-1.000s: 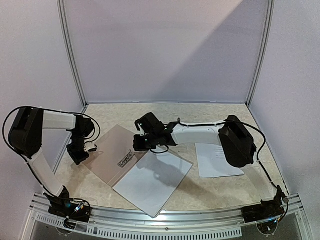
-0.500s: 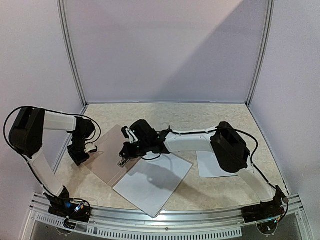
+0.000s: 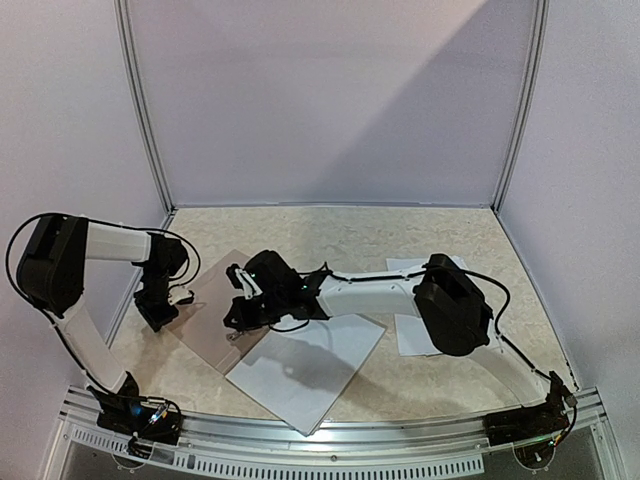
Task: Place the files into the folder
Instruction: Open the spring clip on the folder at the center of the board, then rotate the folder at the center of the board.
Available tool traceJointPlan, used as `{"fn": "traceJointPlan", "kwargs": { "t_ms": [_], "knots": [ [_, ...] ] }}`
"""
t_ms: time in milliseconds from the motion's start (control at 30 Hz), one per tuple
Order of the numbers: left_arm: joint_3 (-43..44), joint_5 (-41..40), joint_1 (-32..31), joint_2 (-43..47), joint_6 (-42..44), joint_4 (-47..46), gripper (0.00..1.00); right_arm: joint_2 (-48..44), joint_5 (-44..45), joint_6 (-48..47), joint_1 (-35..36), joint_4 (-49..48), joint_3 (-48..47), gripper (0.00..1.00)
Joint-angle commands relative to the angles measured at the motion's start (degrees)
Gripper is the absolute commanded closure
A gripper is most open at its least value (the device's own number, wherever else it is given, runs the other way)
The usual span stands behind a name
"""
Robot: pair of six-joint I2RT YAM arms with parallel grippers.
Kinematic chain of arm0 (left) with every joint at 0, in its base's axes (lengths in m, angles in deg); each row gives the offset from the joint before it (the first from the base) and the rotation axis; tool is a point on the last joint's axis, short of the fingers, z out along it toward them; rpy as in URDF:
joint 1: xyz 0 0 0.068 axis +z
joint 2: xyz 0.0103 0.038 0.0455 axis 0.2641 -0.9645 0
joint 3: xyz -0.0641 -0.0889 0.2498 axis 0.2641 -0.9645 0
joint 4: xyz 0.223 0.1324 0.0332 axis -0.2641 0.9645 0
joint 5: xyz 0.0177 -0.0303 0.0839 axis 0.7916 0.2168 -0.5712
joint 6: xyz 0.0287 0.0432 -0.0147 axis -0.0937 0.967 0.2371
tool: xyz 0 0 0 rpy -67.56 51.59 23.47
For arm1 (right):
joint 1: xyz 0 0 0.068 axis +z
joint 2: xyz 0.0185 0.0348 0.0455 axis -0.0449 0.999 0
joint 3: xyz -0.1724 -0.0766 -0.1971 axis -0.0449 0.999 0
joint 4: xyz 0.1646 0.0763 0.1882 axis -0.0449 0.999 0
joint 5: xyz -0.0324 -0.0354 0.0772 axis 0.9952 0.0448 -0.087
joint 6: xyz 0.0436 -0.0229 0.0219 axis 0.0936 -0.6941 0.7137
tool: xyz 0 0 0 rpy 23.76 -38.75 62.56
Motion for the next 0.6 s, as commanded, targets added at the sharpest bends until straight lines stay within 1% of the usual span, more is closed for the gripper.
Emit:
{"fn": "traceJointPlan", "kwargs": {
  "t_ms": [0,100,200,300,333,433,567],
  "knots": [
    [1.8,5.8,0.9,1.7,-0.2,-0.6,0.87,-4.2,0.5,-5.6,-0.6,4.0,-4.5,0.94],
    [3.4,7.1,1.0,3.6,-0.3,1.8,0.85,-9.1,3.3,-9.5,-1.8,8.4,-4.6,0.89],
    [4.3,6.9,1.0,6.2,0.5,4.4,0.80,-13.4,9.7,-11.7,-4.5,17.8,-2.6,0.77],
    [3.6,3.0,1.1,8.2,2.4,6.8,0.73,-16.2,15.5,-10.5,-8.3,26.0,1.9,0.67],
    [2.9,1.0,1.3,8.6,3.1,7.4,0.72,-16.5,17.0,-10.2,-9.5,28.9,2.7,0.66],
    [-1.0,-3.9,2.5,9.2,5.3,7.2,0.71,-15.1,22.9,-10.7,-11.9,37.7,3.1,0.67],
    [-6.5,-9.9,3.9,8.2,6.8,2.9,0.72,-12.0,26.3,-11.3,-14.8,43.3,3.4,0.90]
  ]
}}
